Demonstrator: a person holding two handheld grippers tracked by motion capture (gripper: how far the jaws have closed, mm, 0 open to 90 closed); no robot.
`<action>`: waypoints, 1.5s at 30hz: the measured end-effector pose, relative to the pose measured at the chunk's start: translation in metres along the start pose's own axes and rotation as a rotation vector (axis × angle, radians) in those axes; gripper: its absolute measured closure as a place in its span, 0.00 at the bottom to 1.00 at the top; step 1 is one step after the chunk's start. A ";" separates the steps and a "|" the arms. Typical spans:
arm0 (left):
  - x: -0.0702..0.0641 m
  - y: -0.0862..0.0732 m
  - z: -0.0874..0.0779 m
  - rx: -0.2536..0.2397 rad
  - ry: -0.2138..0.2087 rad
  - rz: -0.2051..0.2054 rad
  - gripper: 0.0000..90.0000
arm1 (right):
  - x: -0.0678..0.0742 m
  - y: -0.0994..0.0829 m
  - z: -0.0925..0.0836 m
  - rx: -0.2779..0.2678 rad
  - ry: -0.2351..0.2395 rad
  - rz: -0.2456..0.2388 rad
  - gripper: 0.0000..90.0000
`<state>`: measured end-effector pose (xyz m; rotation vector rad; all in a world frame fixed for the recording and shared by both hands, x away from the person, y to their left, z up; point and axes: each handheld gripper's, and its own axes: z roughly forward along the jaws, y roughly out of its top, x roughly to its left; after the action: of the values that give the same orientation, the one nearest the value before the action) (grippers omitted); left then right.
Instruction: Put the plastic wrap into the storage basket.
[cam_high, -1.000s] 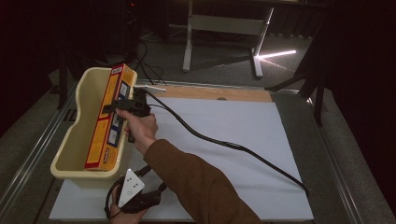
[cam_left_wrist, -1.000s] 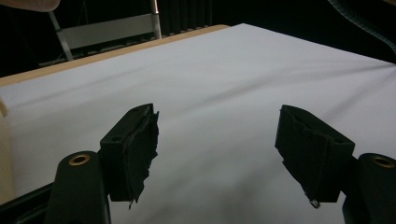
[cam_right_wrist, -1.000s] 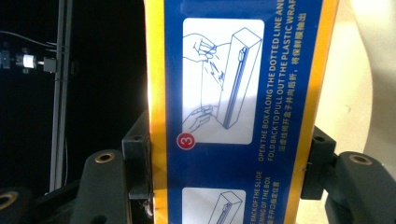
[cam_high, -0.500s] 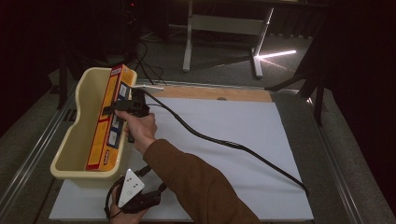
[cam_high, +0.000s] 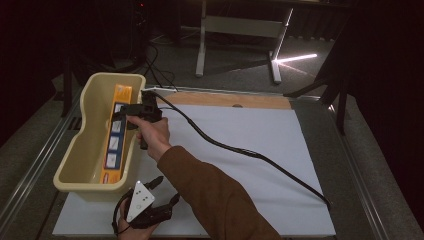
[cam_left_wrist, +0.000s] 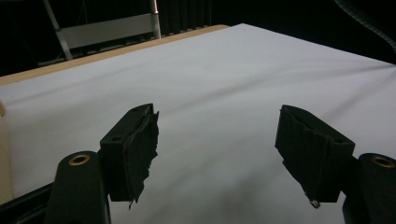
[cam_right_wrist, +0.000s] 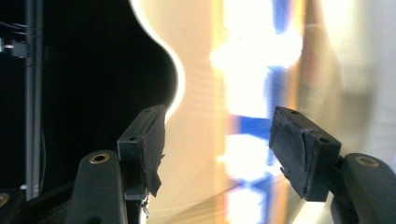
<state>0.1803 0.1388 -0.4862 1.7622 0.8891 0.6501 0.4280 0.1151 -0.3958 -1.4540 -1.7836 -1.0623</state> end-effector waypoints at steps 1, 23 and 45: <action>0.000 0.000 0.000 0.002 -0.001 0.001 0.33 | 0.003 0.000 -0.003 -0.009 0.003 -0.013 0.40; 0.000 0.000 0.001 0.004 0.008 0.005 0.32 | 0.004 -0.012 -0.050 0.029 -0.331 -0.579 0.49; 0.000 0.000 0.004 0.020 0.017 0.008 0.32 | -0.056 -0.071 -0.131 -0.042 -0.633 -0.992 0.37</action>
<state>0.1833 0.1372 -0.4874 1.7820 0.9029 0.6641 0.3662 -0.0320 -0.3918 -0.9284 -3.1195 -1.1214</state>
